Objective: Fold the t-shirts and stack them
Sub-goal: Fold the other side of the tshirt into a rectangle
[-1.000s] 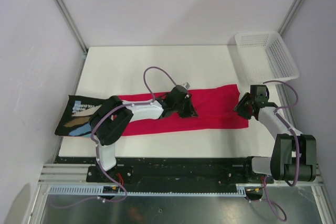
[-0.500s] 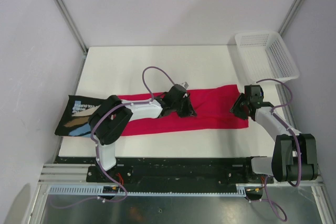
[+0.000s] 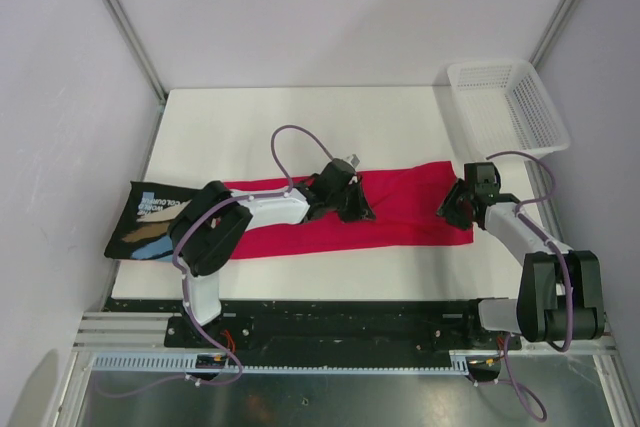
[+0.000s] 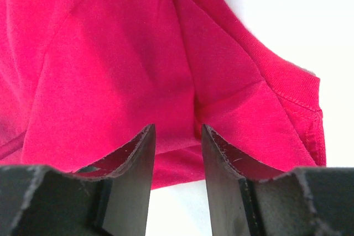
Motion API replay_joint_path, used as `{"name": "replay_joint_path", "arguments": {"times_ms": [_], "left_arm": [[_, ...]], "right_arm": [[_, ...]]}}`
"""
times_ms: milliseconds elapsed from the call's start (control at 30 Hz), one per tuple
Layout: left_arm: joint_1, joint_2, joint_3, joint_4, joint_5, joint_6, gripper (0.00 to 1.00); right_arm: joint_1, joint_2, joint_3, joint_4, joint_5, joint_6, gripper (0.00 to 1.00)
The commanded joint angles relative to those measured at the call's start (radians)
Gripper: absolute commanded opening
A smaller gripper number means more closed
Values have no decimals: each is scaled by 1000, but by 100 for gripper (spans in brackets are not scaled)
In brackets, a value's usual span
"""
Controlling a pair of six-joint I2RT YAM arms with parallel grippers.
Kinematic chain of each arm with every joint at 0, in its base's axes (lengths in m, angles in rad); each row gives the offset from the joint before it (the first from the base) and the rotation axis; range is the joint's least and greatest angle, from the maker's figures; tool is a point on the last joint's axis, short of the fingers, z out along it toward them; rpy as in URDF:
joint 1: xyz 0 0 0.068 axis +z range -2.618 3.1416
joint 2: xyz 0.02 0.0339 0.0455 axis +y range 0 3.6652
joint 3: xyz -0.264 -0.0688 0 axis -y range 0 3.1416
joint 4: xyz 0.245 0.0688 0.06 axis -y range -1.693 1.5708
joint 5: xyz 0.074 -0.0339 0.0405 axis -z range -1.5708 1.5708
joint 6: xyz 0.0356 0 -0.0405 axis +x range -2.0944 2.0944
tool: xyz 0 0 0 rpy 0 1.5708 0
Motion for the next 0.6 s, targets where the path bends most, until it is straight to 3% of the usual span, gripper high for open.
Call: {"name": "replay_joint_path", "arguments": {"times_ms": [0,300,400,567], "left_arm": [[6,-3,42,11,15,-9,0],[9,-1,43,12,11,-10,0],[10,-4,41,12,12,-10,0],[9,-9,37,12,14,-10,0]], "right_arm": [[12,9,24,2,15,-16,44],[31,21,24,42,-47,19,41],[31,5,25,41,-58,31,33],[33,-39,25,5,-55,48,11]]}}
